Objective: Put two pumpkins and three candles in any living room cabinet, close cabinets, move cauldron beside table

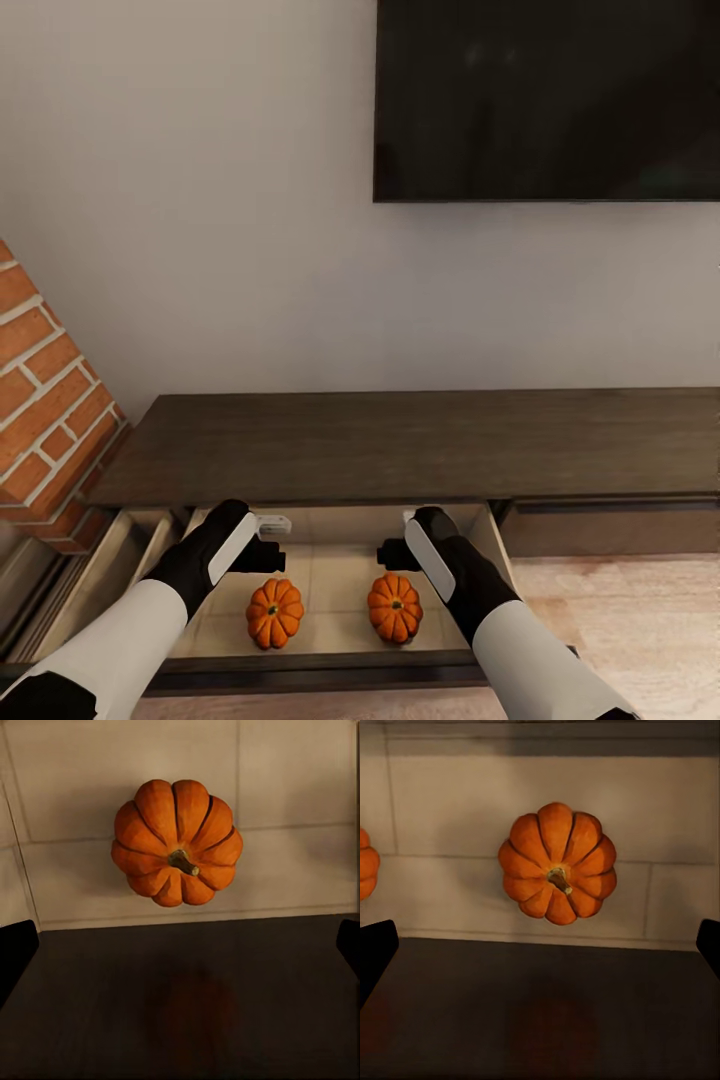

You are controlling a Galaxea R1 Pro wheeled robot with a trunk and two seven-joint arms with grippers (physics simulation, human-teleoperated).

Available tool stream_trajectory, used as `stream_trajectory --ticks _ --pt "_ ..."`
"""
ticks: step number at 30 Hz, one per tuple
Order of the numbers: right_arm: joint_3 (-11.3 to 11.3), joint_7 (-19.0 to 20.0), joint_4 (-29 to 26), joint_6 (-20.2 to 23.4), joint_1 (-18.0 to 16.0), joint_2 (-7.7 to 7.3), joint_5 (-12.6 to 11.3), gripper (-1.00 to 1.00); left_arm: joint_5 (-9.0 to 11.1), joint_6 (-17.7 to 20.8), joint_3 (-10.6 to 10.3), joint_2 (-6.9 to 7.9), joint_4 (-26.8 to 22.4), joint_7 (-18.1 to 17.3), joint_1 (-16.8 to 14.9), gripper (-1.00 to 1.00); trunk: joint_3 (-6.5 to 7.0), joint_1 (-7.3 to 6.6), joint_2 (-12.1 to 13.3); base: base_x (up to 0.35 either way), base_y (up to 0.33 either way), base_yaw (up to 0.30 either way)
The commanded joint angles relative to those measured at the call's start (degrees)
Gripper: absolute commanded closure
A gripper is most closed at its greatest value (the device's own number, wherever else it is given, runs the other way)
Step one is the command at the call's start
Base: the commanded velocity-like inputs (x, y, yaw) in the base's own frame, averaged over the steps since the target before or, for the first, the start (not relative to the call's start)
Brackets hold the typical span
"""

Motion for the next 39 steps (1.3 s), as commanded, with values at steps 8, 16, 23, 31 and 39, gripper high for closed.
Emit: stream_trajectory --ticks 8,16,23,31,39 --pt "0.15 -0.51 -0.33 0.04 -0.04 0.02 -0.64 -1.00 0.47 0.12 -0.37 0.07 -0.10 0.49 -0.04 -1.00 1.39 -1.77 3.20 -0.001 0.000 0.000" --pt "0.11 -0.42 -0.39 0.02 -0.04 0.02 -0.64 -1.00 0.33 0.12 -0.42 0.07 -0.10 0.49 -0.04 -1.00 2.83 -3.53 6.41 0.000 0.000 0.000" --pt "0.15 -0.41 -0.38 0.02 -0.04 0.02 -0.64 -1.00 0.15 0.09 -0.44 0.07 -0.10 0.49 -0.04 -1.00 4.09 -5.06 9.22 -0.036 0.000 0.000" --pt "0.26 -0.41 -0.41 0.00 -0.04 0.10 -1.42 -1.00 0.08 0.10 -0.42 0.06 -0.10 0.49 -0.04 -1.00 5.52 -6.82 12.43 -0.096 0.000 0.000" --pt "0.36 -0.41 -0.80 0.02 -0.04 0.05 -1.76 -1.00 0.07 0.05 -0.43 0.05 -1.14 0.58 0.01 -1.00 6.96 -8.58 15.64 -0.140 0.000 0.000"
